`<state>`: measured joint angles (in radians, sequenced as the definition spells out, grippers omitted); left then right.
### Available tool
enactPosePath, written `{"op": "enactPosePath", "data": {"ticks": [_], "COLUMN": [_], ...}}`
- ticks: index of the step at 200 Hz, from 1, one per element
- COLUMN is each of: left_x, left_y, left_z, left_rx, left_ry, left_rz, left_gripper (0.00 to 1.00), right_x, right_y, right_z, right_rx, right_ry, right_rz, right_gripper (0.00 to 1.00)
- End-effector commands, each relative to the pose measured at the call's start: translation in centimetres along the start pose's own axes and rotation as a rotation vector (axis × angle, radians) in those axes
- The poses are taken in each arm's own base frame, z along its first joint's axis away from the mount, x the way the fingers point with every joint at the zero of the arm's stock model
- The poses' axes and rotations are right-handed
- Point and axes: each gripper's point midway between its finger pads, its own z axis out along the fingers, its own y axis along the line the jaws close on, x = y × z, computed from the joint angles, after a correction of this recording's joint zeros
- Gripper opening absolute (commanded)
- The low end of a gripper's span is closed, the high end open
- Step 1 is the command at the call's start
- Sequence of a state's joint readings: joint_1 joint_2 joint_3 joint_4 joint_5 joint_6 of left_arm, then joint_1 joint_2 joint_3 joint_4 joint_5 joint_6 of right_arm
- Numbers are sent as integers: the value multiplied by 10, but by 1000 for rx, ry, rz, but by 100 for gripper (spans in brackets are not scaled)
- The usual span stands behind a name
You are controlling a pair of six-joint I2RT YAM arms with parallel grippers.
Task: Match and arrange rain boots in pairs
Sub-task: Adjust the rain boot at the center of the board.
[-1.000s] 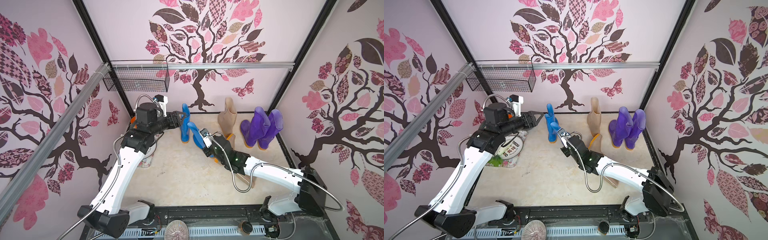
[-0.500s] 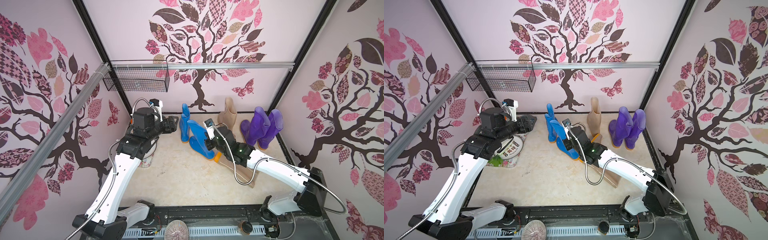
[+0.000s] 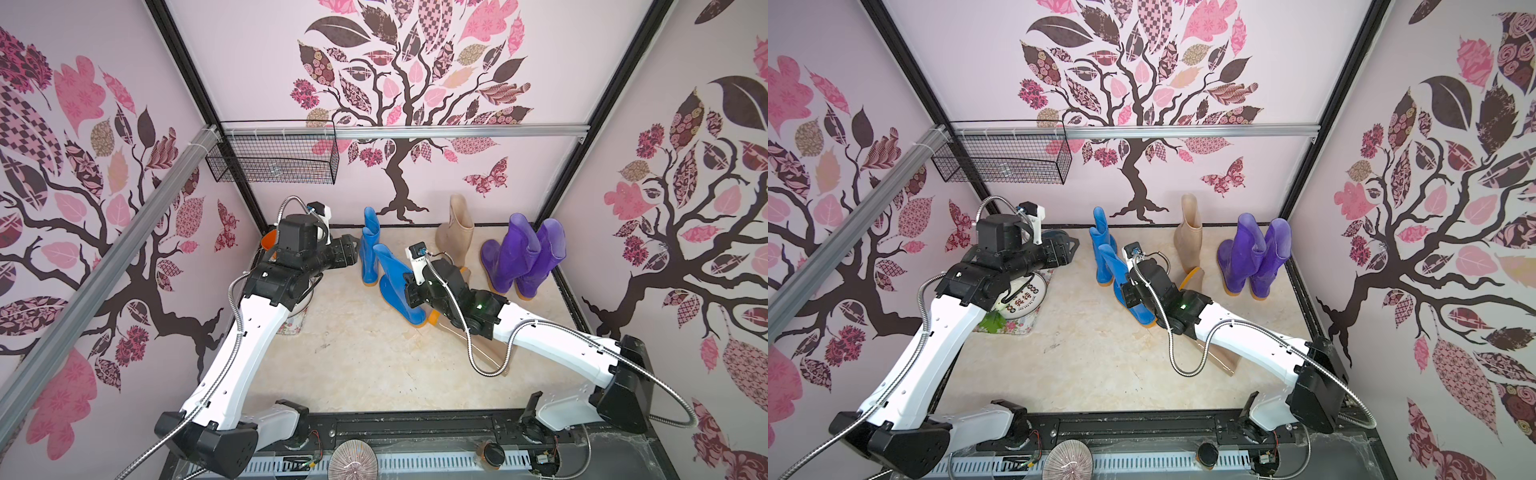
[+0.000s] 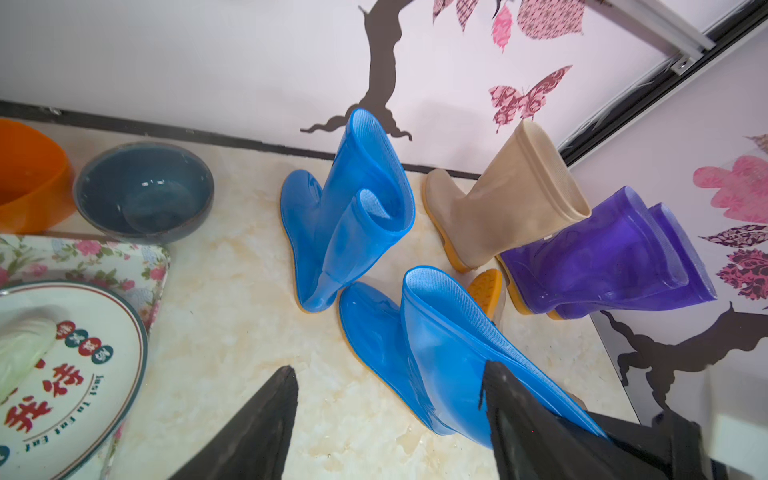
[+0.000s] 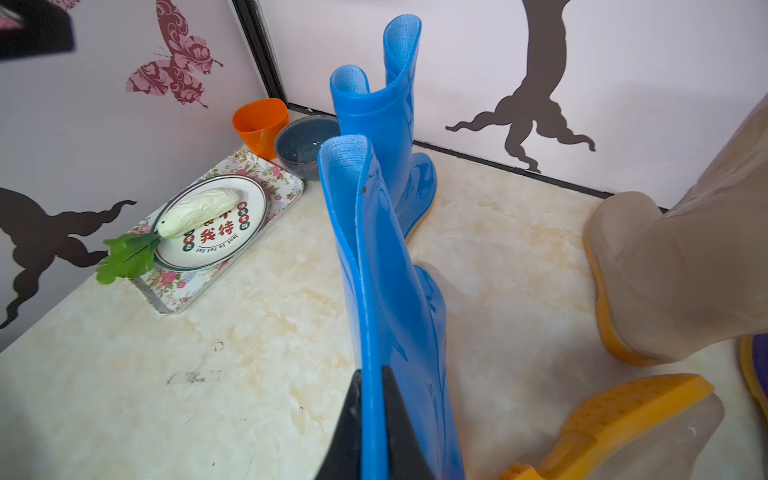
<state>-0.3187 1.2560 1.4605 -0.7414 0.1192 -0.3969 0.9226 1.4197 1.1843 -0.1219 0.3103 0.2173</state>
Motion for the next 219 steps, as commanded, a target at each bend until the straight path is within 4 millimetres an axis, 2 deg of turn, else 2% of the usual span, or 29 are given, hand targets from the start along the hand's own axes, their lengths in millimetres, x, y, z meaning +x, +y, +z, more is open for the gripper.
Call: {"op": "enactPosePath", "data": {"ticks": [1, 34, 53, 66, 86, 106, 158, 175, 193, 219], "left_x": [2, 15, 16, 18, 22, 29, 34, 35, 35, 43], "left_y": [-10, -21, -29, -33, -42, -53, -68, -81, -98, -101], "left_z": [-6, -2, -1, 2, 8, 15, 27, 30, 32, 35], "left_rx": [16, -8, -6, -9, -7, -2, -35, -34, -31, -93], "left_ry": [20, 39, 38, 48, 63, 80, 95, 94, 83, 127], "left_rz": [-33, 11, 15, 6, 4, 24, 52, 94, 153, 186], "left_gripper": [74, 81, 82, 82, 83, 83, 84, 85, 85, 85], "right_x": [-34, -24, -17, -19, -22, -20, -29, -37, -48, -53], "right_y": [5, 2, 3, 0, -4, -12, -23, -29, -40, -65], "right_z": [-19, -16, -16, -22, -31, -37, -60, -72, -91, -108], "right_rx": [-32, -19, -31, -26, -22, 3, -6, 3, 29, 102], "right_ry": [-119, -103, -88, -104, -135, -135, -184, -218, -275, -306], "right_rz": [101, 90, 80, 68, 48, 32, 31, 42, 38, 28], "right_gripper": [0, 5, 22, 33, 42, 57, 71, 73, 75, 79]}}
